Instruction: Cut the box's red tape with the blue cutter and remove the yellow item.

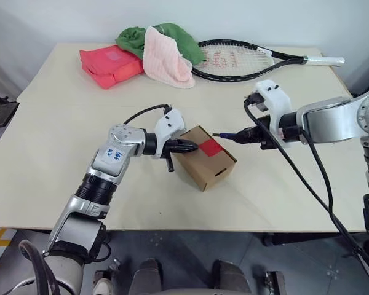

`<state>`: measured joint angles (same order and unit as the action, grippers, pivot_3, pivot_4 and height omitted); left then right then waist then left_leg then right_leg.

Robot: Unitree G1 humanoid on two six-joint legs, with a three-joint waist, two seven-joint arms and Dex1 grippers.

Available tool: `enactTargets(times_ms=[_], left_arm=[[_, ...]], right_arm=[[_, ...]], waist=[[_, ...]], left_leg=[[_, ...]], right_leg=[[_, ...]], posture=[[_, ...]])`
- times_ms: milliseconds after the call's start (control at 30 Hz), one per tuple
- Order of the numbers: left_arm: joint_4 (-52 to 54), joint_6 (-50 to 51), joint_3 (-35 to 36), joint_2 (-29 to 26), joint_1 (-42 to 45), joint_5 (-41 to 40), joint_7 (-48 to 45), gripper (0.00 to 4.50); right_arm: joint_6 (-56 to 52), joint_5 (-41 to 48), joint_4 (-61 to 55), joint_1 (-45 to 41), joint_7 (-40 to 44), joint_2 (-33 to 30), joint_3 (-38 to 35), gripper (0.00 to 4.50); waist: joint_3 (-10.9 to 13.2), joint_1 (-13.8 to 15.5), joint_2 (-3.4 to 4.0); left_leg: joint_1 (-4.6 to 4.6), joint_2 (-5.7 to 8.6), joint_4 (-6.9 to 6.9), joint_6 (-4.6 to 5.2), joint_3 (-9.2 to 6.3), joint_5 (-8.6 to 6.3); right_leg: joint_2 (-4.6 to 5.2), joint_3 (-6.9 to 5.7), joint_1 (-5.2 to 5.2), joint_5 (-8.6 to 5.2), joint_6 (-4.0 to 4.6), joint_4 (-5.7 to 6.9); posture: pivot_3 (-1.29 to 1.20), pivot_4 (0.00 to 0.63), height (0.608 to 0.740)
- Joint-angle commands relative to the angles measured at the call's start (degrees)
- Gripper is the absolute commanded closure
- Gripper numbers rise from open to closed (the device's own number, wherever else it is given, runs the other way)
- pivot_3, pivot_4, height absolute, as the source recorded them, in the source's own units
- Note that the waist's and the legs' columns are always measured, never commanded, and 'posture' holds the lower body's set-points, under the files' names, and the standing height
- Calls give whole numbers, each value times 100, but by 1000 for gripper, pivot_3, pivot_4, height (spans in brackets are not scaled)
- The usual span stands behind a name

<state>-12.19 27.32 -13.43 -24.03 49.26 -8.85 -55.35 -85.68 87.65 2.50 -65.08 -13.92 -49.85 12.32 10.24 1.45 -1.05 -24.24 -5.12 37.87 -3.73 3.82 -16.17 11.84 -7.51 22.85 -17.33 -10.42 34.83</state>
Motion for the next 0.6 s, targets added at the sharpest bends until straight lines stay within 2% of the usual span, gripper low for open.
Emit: enactTargets(times_ms=[33, 300, 600], left_arm=[[204, 315, 143, 138, -27, -213, 58, 4500], [204, 544, 15, 132, -41, -127, 7, 4500], [214, 687, -204, 90, 44, 155, 107, 4500]], right_arm=[[-143, -275, -127, -187, 211, 92, -407, 4406], [-357, -1184, -314, -381, 875, 176, -740, 4406], [-682, -1493, -480, -379, 1178, 601, -1021, 4406]], waist=[[0, 5, 0], [-1, -4, 1], [-1, 4, 2]], left_leg=[[0, 0, 1, 0, 0, 0], [1, 0, 3, 0, 0, 0], [4, 0, 5, 0, 0, 0]], right_leg=[[0, 0, 0, 0, 0, 2], [0, 2, 0, 0, 0, 8], [1, 3, 0, 0, 0, 17]], posture=[[0, 150, 740], [0, 150, 740], [0, 150, 740]])
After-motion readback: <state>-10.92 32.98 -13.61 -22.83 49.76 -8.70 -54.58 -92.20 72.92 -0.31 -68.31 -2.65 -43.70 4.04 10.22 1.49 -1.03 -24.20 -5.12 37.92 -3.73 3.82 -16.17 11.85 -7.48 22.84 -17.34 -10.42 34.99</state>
